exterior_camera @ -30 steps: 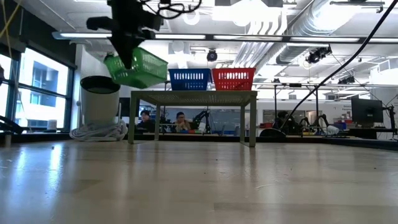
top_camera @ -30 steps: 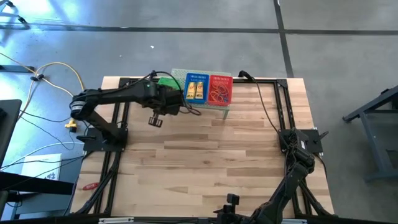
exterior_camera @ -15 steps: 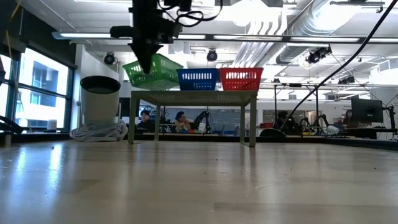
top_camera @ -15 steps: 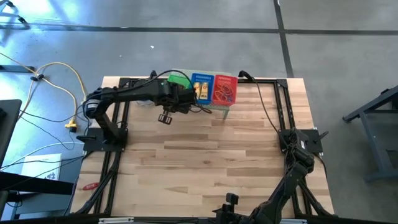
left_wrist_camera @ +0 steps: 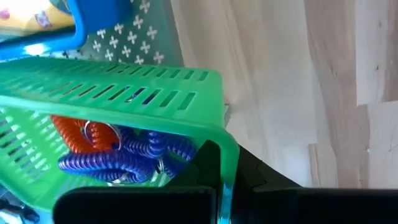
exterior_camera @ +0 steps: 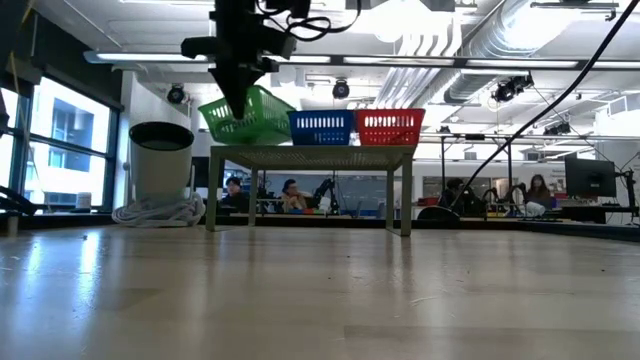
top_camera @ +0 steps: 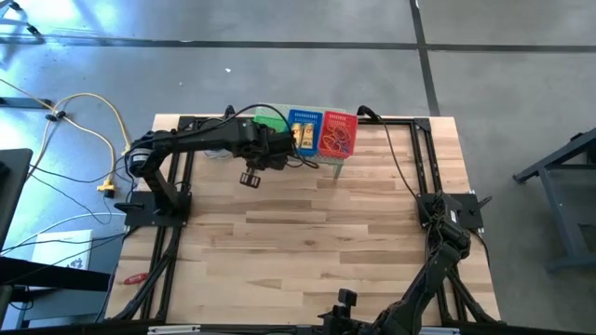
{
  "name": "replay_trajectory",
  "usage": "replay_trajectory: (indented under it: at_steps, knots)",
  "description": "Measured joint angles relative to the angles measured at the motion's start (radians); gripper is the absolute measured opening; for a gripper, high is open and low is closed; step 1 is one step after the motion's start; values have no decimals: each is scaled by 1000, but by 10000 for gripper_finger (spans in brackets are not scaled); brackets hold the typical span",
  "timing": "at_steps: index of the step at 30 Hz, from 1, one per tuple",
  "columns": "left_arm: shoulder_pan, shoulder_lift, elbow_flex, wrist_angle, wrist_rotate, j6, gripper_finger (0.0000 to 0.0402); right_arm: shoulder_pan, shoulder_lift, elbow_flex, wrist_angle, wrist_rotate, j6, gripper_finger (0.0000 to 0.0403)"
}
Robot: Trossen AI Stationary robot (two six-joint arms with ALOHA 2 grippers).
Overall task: Pick & Place Office Desk Supplies
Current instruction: Put the green bin on the shelf
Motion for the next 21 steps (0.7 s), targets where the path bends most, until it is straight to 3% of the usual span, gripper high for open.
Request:
replay_trajectory:
  at_steps: [21]
  knots:
    - [21,0,0,54,-3,-30,1,0,0,0,0,0,-4,149]
